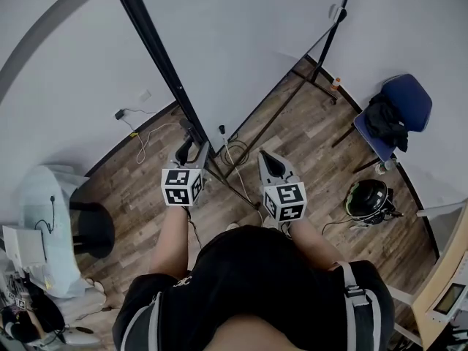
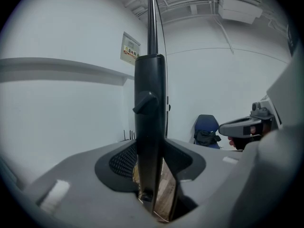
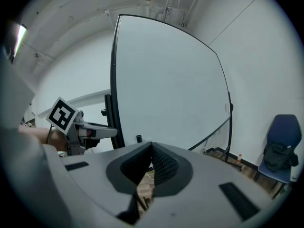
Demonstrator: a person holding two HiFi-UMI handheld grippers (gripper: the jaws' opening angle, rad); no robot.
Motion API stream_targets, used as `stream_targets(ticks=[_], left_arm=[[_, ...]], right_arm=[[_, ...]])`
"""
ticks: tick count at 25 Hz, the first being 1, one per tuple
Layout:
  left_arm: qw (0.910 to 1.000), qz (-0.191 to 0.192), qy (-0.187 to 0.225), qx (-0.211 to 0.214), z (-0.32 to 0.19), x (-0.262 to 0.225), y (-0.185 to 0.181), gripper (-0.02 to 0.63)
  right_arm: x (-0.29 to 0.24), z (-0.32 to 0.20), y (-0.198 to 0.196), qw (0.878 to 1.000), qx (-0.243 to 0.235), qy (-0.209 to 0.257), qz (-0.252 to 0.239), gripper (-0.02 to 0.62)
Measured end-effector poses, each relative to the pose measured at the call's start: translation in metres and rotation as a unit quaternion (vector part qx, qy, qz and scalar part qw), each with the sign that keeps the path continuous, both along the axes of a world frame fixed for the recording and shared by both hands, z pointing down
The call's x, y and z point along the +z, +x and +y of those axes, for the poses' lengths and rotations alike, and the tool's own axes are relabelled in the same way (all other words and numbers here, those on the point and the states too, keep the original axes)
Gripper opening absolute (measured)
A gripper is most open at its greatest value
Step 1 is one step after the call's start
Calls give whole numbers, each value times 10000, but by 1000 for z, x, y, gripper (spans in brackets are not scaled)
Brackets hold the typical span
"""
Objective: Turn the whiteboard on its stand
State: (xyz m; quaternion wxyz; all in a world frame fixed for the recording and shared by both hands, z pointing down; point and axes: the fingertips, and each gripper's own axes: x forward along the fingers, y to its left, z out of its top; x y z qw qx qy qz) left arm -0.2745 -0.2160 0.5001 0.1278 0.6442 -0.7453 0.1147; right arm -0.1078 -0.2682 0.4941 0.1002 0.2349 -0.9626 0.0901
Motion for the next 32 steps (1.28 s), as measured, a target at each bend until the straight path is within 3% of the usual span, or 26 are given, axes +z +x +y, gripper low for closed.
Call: stream_targets(ticks=[11, 20, 32], left_arm=[[10000, -31, -13, -62, 26, -1, -4, 179], [9998, -118, -53, 124, 36, -1, -4, 180], [9999, -48, -30, 87, 56, -1, -5, 179]], right_arm=[[3, 7, -1, 10000, -15, -53, 11, 5], [7, 6, -5, 9999, 27, -103, 27, 5], [10, 18, -26, 9997, -203, -150, 35, 5]])
